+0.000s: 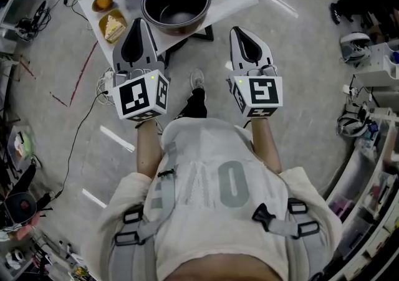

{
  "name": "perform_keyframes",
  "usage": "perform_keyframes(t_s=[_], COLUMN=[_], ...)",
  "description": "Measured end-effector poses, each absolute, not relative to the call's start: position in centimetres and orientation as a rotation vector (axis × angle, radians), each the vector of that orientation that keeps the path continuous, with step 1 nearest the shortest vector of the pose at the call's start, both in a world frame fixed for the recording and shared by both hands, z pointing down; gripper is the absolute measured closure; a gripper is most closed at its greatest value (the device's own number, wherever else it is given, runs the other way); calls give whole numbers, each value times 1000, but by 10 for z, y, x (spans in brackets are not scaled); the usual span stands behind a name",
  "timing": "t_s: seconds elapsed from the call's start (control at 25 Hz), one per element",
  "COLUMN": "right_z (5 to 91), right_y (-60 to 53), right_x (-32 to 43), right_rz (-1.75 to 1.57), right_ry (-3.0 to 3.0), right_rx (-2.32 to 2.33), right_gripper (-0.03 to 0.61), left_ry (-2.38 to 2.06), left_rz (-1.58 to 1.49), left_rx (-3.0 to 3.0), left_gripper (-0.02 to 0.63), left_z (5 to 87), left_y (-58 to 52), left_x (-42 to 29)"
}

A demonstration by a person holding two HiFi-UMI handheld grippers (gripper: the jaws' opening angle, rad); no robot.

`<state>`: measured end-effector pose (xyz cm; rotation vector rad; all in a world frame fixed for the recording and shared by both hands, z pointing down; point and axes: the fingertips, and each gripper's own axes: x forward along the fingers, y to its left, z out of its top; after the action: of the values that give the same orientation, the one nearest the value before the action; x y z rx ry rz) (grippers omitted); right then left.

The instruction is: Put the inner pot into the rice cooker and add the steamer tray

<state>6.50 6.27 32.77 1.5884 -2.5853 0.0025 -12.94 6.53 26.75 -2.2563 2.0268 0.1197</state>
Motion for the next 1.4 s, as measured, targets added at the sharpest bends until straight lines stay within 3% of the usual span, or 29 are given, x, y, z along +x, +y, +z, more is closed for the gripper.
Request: perform_keyframes(t_s=[0.64,0.76,1.4], right_z=[298,305,285], right_y=[-177,-204,-288], right_x=[20,10,-17], right_rz=[-82,-28,-39], right_ry=[-2661,-2683,-2936], right_rx=[1668,1639,1102], right_gripper=[572,572,572], left_ry=[2253,2230,2415], left_rz=[338,202,126], left_rx=[-2199,-2147,-1765], left_gripper=[592,591,592], left_z=[262,260,235], left_y=[-132,-156,-173], left_x=[-205,-211,-195])
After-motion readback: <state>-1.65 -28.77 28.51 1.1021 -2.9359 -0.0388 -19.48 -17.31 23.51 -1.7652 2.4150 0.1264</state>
